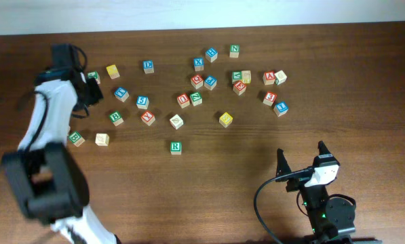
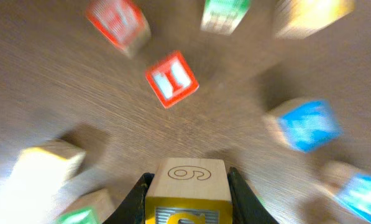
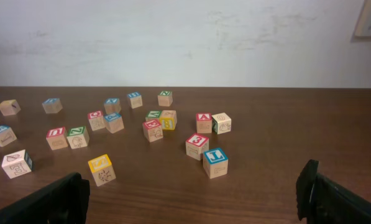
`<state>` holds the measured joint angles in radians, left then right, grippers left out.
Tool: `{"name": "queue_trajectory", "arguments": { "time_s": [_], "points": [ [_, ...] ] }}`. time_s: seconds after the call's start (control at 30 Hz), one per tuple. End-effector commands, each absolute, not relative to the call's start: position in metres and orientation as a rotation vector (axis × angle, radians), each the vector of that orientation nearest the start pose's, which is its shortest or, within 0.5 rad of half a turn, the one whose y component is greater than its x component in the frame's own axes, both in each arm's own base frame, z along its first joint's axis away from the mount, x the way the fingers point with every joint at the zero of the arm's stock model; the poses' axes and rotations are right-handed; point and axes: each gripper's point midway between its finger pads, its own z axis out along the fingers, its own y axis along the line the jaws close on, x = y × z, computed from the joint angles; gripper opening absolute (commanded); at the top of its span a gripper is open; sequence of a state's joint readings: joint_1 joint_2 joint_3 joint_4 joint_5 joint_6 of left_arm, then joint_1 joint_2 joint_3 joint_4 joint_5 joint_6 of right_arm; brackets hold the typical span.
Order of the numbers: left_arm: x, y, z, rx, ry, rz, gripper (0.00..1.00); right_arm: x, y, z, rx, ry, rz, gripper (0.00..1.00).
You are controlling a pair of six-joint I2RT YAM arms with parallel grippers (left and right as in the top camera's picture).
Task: Spell out RSS
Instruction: 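Move the left gripper to the yellow S block and grasp it, then carry the S block and place it right of the R block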
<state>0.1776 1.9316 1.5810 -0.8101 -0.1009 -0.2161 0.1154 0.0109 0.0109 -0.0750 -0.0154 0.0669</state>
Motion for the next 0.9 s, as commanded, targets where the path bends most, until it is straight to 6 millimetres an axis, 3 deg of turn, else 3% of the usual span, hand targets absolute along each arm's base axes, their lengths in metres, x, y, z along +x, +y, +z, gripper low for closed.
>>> {"name": "queue_trajectory", "arguments": {
  "time_s": [0.0, 0.1, 0.17, 0.27, 0.37, 0.47, 0.6, 0.73, 0.87],
  "points": [
    [0.431, 0.070, 0.221, -0.451, 2.466, 0.092, 0.16, 0.244, 0.028, 0.156, -0.046, 1.650, 0.135, 0.98],
    [0.410, 0.025, 0.259, -0.320, 2.428, 0.040, 0.16, 0.244, 0.028, 0.156, -0.046, 1.650, 0.135, 0.98],
    [0.397, -0.015, 0.265, -0.200, 2.451, -0.010, 0.16, 0.244, 0.028, 0.156, -0.046, 1.650, 0.135, 0.98],
    [0.374, -0.087, 0.248, 0.039, 2.541, -0.071, 0.13, 0.244, 0.028, 0.156, -0.046, 1.650, 0.135, 0.98],
    [0.356, -0.133, 0.227, 0.168, 2.576, -0.108, 0.13, 0.244, 0.028, 0.156, -0.046, 1.650, 0.135, 0.98],
    [0.336, -0.170, 0.188, 0.220, 2.607, -0.104, 0.15, 0.244, 0.028, 0.156, -0.046, 1.650, 0.135, 0.98],
    [0.316, -0.187, 0.139, 0.164, 2.671, -0.117, 0.17, 0.244, 0.028, 0.156, -0.046, 1.650, 0.135, 0.98],
    [0.312, -0.189, 0.109, 0.056, 2.719, -0.078, 0.15, 0.244, 0.028, 0.156, -0.046, 1.650, 0.135, 0.98],
    [0.310, -0.192, 0.065, -0.004, 2.828, -0.029, 0.14, 0.244, 0.028, 0.156, -0.046, 1.650, 0.135, 0.98]
  ]
}}
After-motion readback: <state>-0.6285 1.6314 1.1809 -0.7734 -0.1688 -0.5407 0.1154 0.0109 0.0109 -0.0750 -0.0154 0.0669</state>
